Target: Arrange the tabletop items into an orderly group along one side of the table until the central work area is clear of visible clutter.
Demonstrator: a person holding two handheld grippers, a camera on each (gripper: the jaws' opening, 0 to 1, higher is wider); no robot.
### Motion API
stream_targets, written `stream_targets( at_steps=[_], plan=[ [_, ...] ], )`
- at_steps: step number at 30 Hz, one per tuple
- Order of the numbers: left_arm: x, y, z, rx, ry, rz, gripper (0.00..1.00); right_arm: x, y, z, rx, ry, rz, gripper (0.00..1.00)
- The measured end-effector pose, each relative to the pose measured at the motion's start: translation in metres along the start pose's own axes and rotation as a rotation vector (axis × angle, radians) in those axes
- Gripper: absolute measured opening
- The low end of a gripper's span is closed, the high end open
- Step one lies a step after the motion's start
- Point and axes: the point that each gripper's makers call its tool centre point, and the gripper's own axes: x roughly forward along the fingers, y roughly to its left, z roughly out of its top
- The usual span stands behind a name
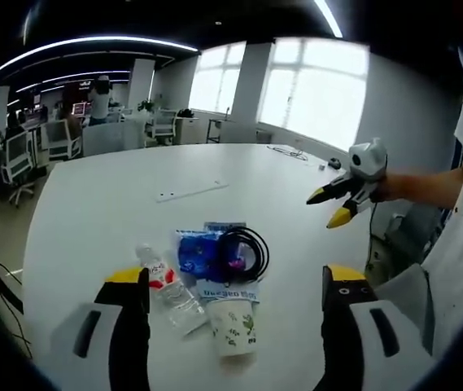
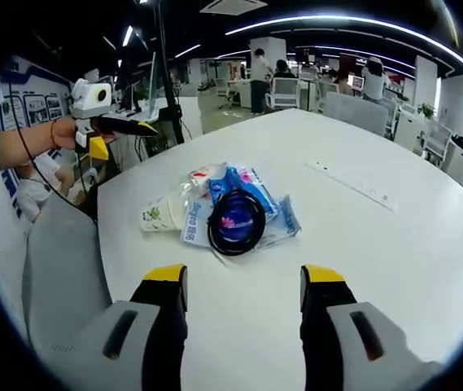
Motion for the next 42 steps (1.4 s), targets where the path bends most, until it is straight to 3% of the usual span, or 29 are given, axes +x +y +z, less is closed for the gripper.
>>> stream_targets(
  at_steps=[25,42],
  plan=[
    [0.042,0.006,0.007,-0.001,-0.007,-0.043,0.83,0.035,-0.004,0.005,0.014,0.006,0.029,0.49],
    [0.069,0.012,0.001,-0.010,0.014,-0.069,0.79,0.059,-0.008,0.003,0.030,0.018,0.053,0.46]
  ],
)
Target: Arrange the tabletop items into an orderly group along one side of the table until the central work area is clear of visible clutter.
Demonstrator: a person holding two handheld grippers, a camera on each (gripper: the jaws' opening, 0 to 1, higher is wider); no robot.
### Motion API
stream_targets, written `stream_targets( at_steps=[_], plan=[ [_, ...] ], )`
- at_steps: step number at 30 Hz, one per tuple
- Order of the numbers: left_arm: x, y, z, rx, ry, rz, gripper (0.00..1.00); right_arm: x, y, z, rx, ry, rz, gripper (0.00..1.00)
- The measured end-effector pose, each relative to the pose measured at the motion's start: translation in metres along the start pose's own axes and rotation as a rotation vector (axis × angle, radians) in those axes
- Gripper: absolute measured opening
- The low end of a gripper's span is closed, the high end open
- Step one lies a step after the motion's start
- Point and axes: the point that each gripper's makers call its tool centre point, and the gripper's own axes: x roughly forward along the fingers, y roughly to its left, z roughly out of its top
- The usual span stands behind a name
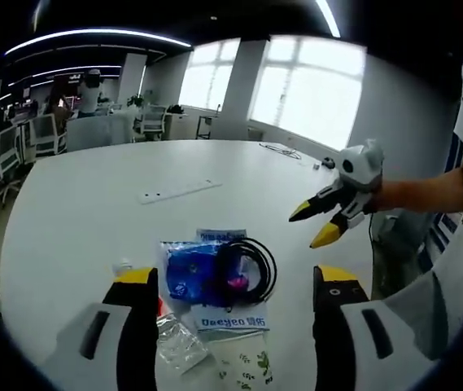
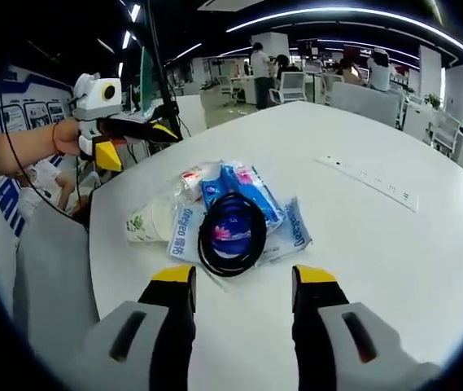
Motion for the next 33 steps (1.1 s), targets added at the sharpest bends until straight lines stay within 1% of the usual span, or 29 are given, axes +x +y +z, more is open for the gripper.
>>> stream_targets(
  at_steps=[19,33],
  plan=[
    [0.031,0.001,-0.006,-0.003,0.019,-0.032,0.71,0.022,-0.008,-0.004,0.018,0.009,0.013,0.43],
    [0.057,0.005,-0.017,0.003,0.056,-0.048,0.66,0.040,-0.013,-0.007,0.027,0.024,0.026,0.40]
  ],
)
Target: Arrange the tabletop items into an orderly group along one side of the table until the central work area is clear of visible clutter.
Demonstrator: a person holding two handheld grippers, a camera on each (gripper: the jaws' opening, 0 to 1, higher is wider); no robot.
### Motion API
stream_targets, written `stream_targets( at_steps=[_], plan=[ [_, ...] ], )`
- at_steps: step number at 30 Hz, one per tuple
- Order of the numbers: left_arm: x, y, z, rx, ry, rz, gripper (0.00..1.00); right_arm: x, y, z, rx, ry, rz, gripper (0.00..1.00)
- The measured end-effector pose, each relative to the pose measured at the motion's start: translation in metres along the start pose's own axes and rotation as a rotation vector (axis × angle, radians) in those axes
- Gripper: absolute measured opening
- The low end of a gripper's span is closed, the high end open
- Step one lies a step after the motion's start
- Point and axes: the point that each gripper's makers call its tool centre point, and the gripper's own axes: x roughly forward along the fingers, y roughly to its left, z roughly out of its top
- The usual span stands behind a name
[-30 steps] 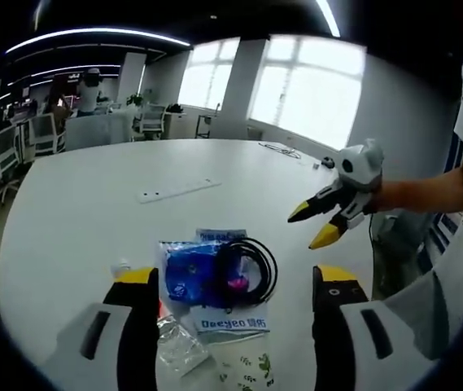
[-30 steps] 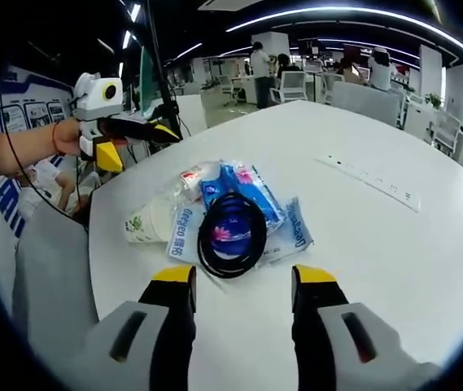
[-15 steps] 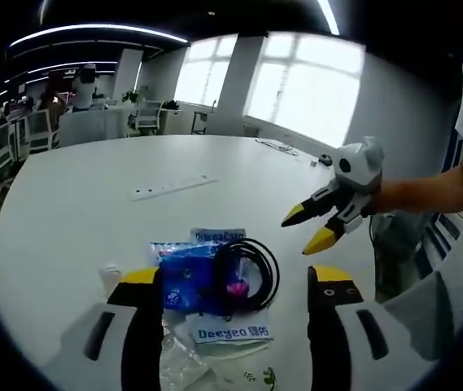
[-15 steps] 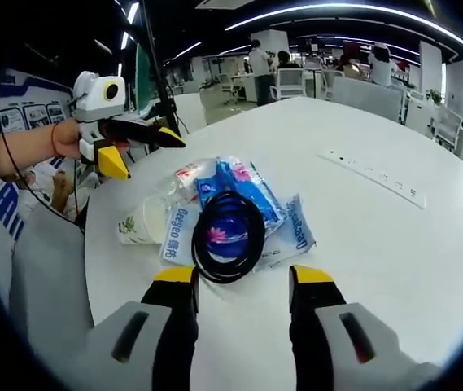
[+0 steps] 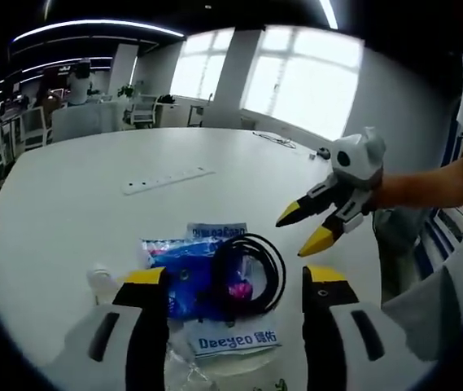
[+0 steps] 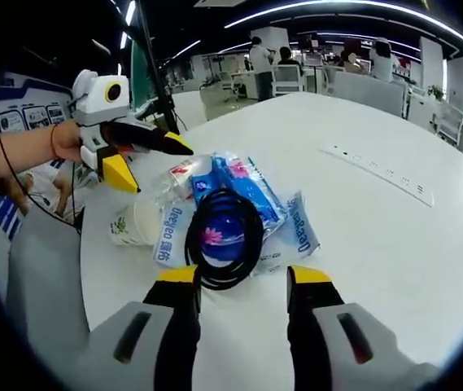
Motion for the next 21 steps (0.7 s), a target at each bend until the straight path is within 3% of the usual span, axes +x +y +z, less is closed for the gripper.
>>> stream_targets(
  at_steps=[21],
  plan=[
    [0.031,0.003,-0.015,0.008,0.060,-0.021,0.54,0.023,-0.003,-0.003,0.013,0.014,0.021,0.33]
  ],
)
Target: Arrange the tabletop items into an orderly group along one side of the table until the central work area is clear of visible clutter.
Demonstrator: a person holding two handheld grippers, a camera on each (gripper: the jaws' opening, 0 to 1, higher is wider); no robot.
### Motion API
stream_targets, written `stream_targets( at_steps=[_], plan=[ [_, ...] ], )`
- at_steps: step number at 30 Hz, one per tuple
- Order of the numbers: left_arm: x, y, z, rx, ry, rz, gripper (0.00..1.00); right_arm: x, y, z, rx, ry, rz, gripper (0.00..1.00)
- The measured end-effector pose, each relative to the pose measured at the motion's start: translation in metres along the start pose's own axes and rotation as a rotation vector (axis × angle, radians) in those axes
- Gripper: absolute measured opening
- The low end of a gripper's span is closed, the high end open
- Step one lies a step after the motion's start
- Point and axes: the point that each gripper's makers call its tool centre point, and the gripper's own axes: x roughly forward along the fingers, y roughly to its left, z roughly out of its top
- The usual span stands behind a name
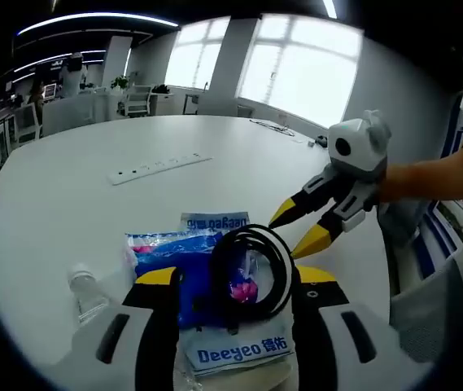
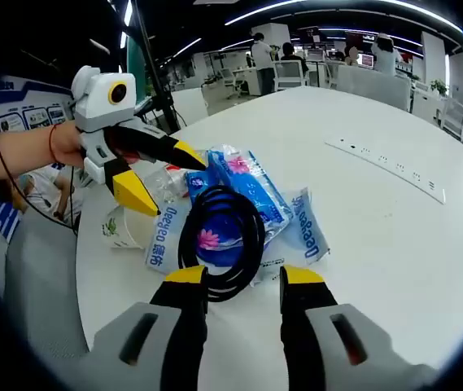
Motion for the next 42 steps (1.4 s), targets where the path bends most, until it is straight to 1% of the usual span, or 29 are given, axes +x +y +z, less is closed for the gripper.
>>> stream_targets(
  at_steps=[4,9,12,14,18,23,25,29,31,33,34,36,38,42],
  plan=[
    [0.005,0.000,-0.002,0.000,0.013,0.000,0.52,0.003,0.000,-0.001,0.003,0.003,0.001,0.31],
    [0.011,0.001,-0.005,0.007,0.028,0.003,0.43,0.005,-0.003,-0.003,0.009,0.011,0.000,0.29],
    [0.013,0.001,-0.005,0.003,0.028,0.005,0.41,0.007,-0.003,-0.003,0.013,0.013,0.001,0.27],
    [0.016,0.003,-0.007,0.007,0.040,0.014,0.39,0.008,-0.004,-0.003,0.012,0.016,0.000,0.26],
    [0.019,0.008,-0.013,0.011,0.072,0.042,0.32,0.011,-0.005,-0.004,0.015,0.020,-0.006,0.22],
    [0.022,0.007,-0.017,0.010,0.091,0.050,0.26,0.015,-0.006,-0.004,0.024,0.023,-0.010,0.18],
    [0.024,0.007,-0.020,0.032,0.106,0.057,0.23,0.016,-0.006,-0.005,0.029,0.026,-0.011,0.17],
    [0.026,0.008,-0.021,0.037,0.117,0.071,0.18,0.018,-0.005,-0.005,0.039,0.028,-0.009,0.15],
    [0.026,0.011,-0.021,0.040,0.118,0.084,0.14,0.019,-0.004,-0.005,0.039,0.026,-0.006,0.13],
    [0.025,0.015,-0.024,0.042,0.131,0.105,0.08,0.019,-0.004,-0.005,0.041,0.024,-0.006,0.11],
    [0.024,0.017,-0.025,0.063,0.136,0.110,0.07,0.019,-0.004,-0.004,0.041,0.020,-0.009,0.11],
    [0.025,0.016,-0.026,0.060,0.146,0.112,0.07,0.020,-0.004,-0.002,0.055,0.010,-0.010,0.08],
    [0.025,0.015,-0.028,0.086,0.154,0.118,0.07,0.020,-0.005,0.000,0.057,0.001,-0.014,0.07],
    [0.024,0.015,-0.027,0.087,0.154,0.124,0.06,0.020,-0.005,0.001,0.071,-0.003,-0.016,0.06]
  ],
)
